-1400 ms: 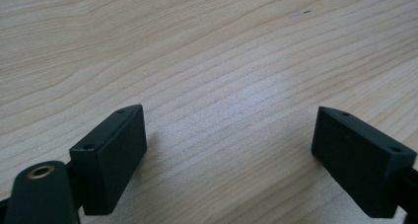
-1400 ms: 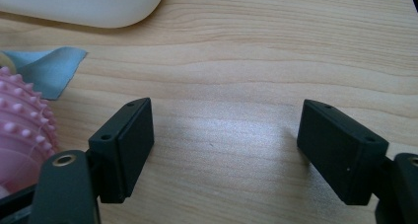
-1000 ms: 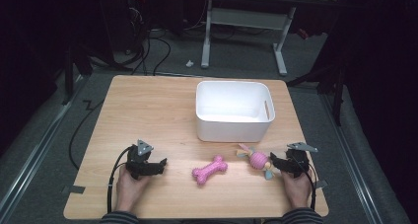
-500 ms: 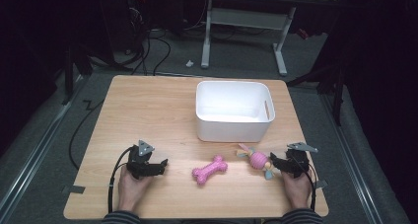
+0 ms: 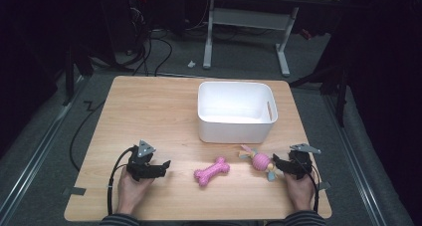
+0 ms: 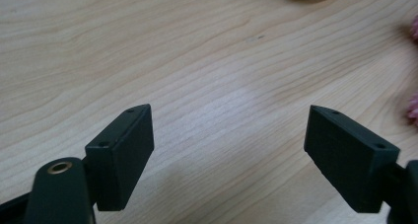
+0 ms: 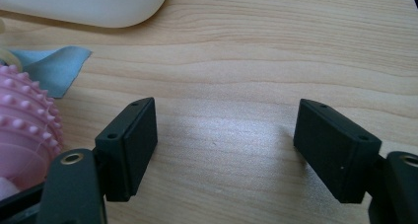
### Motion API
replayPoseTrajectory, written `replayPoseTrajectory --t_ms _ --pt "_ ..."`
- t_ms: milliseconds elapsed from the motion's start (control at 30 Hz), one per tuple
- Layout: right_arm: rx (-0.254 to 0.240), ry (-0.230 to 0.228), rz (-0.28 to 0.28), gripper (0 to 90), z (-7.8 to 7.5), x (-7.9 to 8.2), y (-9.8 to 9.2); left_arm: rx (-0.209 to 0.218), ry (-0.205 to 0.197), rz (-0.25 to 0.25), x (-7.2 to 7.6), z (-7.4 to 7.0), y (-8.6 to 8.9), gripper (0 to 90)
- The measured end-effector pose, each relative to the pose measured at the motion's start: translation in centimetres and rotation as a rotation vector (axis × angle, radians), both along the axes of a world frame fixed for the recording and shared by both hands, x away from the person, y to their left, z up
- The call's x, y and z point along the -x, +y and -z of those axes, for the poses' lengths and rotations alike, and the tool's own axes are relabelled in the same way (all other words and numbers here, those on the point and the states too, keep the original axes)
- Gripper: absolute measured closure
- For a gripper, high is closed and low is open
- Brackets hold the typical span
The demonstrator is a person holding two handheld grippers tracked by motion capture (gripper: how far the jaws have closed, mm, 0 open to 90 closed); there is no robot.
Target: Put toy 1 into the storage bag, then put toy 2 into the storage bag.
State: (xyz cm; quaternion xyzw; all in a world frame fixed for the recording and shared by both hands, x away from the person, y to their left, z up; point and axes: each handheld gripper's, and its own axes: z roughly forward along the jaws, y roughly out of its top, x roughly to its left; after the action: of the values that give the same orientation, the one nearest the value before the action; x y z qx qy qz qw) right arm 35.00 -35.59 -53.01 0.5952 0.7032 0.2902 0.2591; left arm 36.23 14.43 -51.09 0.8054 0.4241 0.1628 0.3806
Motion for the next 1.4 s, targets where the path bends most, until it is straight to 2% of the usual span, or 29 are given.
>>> replayPoseTrajectory --t_ms 167,200,567,667,800,900,933,1033,1067,1200,1400 --pt "0.0 0.0 0.0 25.1 0.0 0.0 0.0 0.029 -0.005 0.05 0.0 -0.6 -0.8 20.2" --pt "0.0 0.0 -0.001 25.1 0.0 0.0 0.0 0.012 -0.013 0.062 -0.1 -0.8 -1.3 20.2" --pt "0.001 -0.001 -0.004 25.4 0.0 0.0 0.0 0.019 -0.003 0.136 -0.3 -1.1 -3.4 20.1" --pt "0.001 -0.001 -0.005 25.6 0.0 0.0 0.0 0.01 -0.034 0.157 -0.1 -1.3 -4.3 20.1" --pt "0.001 -0.002 -0.007 25.8 0.0 0.0 0.0 0.05 -0.024 0.189 -0.1 -1.4 -5.3 20.7" --pt "0.001 -0.005 -0.011 26.0 0.0 0.0 0.0 0.058 -0.014 0.207 -0.1 -1.3 -6.2 21.1" --pt "0.0 -0.004 -0.011 26.1 0.0 0.0 0.0 0.055 0.011 0.212 -0.3 -1.1 -6.9 22.0" --pt "0.001 -0.004 -0.011 26.1 0.0 0.0 0.0 0.035 0.02 0.218 -0.3 -1.1 -7.6 22.6" --pt "0.001 -0.004 -0.011 26.1 0.0 0.0 0.0 0.018 0.026 0.236 -0.2 -1.1 -8.1 23.4" --pt "0.0 -0.004 -0.011 26.1 0.0 0.0 0.0 -0.005 0.025 0.26 -0.2 -1.4 -9.4 26.0" --pt "0.0 -0.004 -0.011 26.3 0.0 0.0 0.1 -0.016 0.032 0.28 -0.3 -1.5 -10.7 27.5"
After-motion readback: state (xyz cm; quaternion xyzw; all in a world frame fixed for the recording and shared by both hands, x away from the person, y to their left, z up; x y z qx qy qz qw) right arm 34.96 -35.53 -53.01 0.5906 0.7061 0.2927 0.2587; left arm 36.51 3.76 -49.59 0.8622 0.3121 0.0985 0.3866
